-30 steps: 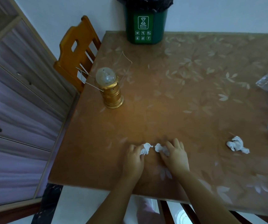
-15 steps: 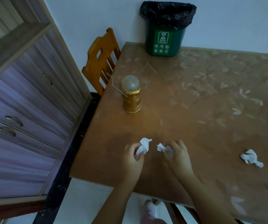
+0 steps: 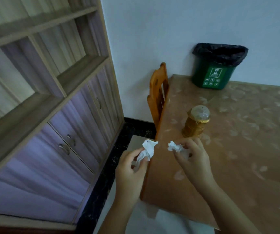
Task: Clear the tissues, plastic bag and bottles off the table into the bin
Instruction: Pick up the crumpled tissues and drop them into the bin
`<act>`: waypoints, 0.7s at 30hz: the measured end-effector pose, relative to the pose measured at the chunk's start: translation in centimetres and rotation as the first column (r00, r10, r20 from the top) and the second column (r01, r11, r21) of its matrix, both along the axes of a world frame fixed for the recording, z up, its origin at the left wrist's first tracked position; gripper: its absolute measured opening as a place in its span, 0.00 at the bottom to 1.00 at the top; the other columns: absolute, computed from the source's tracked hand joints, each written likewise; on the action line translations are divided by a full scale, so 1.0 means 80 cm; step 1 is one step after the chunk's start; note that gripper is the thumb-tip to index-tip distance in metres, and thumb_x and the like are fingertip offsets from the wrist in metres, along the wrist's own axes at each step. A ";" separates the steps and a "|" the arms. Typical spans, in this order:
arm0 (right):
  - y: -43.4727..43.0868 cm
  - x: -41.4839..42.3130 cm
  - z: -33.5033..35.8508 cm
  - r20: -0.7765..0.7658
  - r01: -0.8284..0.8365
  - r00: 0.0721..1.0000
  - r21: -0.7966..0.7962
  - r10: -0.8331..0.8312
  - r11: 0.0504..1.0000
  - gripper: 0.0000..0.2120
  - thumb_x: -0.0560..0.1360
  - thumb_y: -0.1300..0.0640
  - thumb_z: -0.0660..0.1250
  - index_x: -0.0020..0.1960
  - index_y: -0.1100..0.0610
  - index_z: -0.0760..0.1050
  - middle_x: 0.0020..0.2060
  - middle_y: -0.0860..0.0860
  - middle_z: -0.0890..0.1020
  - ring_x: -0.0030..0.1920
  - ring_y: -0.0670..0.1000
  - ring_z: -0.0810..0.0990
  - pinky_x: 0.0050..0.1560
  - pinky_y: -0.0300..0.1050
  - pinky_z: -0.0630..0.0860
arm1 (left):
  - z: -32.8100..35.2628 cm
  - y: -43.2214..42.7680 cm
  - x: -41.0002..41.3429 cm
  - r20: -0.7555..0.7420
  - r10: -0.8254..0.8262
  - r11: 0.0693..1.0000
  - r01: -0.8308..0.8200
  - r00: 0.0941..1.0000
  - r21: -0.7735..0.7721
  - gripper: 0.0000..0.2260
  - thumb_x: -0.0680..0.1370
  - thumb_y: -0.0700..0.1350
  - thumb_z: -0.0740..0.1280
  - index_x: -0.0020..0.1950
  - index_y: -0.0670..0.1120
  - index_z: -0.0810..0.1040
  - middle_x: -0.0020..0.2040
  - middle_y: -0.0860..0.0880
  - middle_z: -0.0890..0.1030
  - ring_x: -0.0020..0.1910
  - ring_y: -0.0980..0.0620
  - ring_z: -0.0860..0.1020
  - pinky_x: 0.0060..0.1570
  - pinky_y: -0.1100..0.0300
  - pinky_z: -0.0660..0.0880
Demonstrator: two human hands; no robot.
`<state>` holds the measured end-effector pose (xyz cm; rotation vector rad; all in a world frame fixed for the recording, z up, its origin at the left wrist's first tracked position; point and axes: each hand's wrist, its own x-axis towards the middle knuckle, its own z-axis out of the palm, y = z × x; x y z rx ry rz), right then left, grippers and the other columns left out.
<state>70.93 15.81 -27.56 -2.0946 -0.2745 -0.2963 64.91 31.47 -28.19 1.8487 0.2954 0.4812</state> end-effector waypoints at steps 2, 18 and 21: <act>0.043 -0.004 0.014 0.049 -0.002 0.999 0.008 0.002 1.000 0.22 0.67 0.65 0.72 0.36 0.39 0.66 0.39 0.46 0.71 0.40 0.42 0.72 0.39 0.23 0.66 | 0.007 0.047 0.000 0.034 0.010 1.000 -0.010 0.999 0.023 0.14 0.72 0.34 0.69 0.49 0.53 0.79 0.47 0.55 0.79 0.47 0.63 0.76 0.44 0.74 0.70; 0.181 0.125 0.032 0.129 0.172 0.978 -0.052 -0.164 0.984 0.08 0.69 0.61 0.71 0.46 0.55 0.77 0.43 0.46 0.71 0.43 0.37 0.70 0.38 0.27 0.68 | 0.024 0.200 0.163 0.114 -0.144 0.985 0.132 0.983 0.111 0.13 0.71 0.35 0.70 0.46 0.54 0.79 0.44 0.53 0.80 0.45 0.61 0.76 0.41 0.76 0.69; 0.184 0.178 0.039 0.117 0.228 0.967 -0.020 -0.224 0.973 0.08 0.69 0.61 0.71 0.46 0.54 0.77 0.42 0.44 0.70 0.45 0.35 0.70 0.38 0.28 0.68 | 0.032 0.212 0.229 0.098 -0.203 0.967 0.184 0.974 0.174 0.10 0.71 0.35 0.70 0.48 0.48 0.80 0.44 0.51 0.80 0.46 0.62 0.76 0.42 0.76 0.69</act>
